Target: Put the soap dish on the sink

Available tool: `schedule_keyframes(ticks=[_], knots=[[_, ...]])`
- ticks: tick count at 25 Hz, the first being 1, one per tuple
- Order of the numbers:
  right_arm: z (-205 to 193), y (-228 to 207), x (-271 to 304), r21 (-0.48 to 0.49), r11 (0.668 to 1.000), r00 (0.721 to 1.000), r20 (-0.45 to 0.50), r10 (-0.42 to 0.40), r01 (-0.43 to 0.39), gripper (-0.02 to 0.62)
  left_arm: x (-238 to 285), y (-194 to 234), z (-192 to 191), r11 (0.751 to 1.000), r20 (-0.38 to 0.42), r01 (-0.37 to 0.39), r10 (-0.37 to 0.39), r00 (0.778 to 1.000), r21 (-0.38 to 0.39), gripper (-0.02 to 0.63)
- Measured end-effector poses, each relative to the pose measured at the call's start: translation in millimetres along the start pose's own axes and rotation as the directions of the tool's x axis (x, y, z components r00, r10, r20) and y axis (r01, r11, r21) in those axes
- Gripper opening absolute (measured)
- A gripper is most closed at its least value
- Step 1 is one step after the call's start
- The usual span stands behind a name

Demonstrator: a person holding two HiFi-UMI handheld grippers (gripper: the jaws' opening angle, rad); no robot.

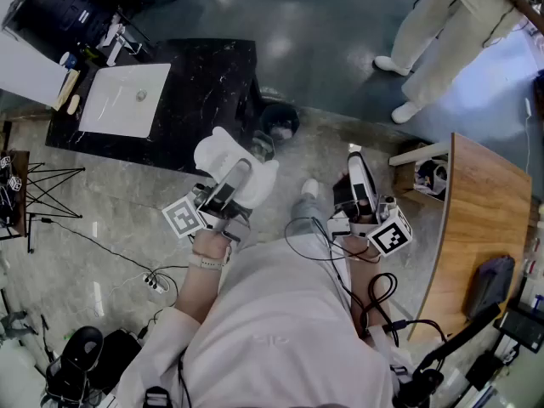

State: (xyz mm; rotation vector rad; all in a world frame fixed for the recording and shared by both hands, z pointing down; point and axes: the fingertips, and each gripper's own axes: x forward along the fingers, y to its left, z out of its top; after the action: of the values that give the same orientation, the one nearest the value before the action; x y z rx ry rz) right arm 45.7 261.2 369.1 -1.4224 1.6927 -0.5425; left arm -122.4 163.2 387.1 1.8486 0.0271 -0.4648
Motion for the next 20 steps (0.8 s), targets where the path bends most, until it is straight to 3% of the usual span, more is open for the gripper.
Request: schedule_keyframes(ticks=[7, 11, 20], knots=[[79, -77, 70, 0.064, 0.997, 0.998, -0.057, 0.036, -0.032, 0.054, 114, 30, 28, 0.999, 0.058, -0.042, 0.04, 0.998, 0.032, 0.278], [106, -114, 111, 0.095, 0.994, 0.992, -0.114, 0.057, -0.046, 0.054, 162, 49, 48, 0.996, 0.111, -0.083, 0.078, 0.991, 0.039, 0.278], [107, -148, 182, 0.121, 0.99, 0.971, -0.222, 0.094, -0.068, 0.054, 177, 84, 91, 0.974, 0.202, -0.219, 0.203, 0.958, 0.06, 0.278]])
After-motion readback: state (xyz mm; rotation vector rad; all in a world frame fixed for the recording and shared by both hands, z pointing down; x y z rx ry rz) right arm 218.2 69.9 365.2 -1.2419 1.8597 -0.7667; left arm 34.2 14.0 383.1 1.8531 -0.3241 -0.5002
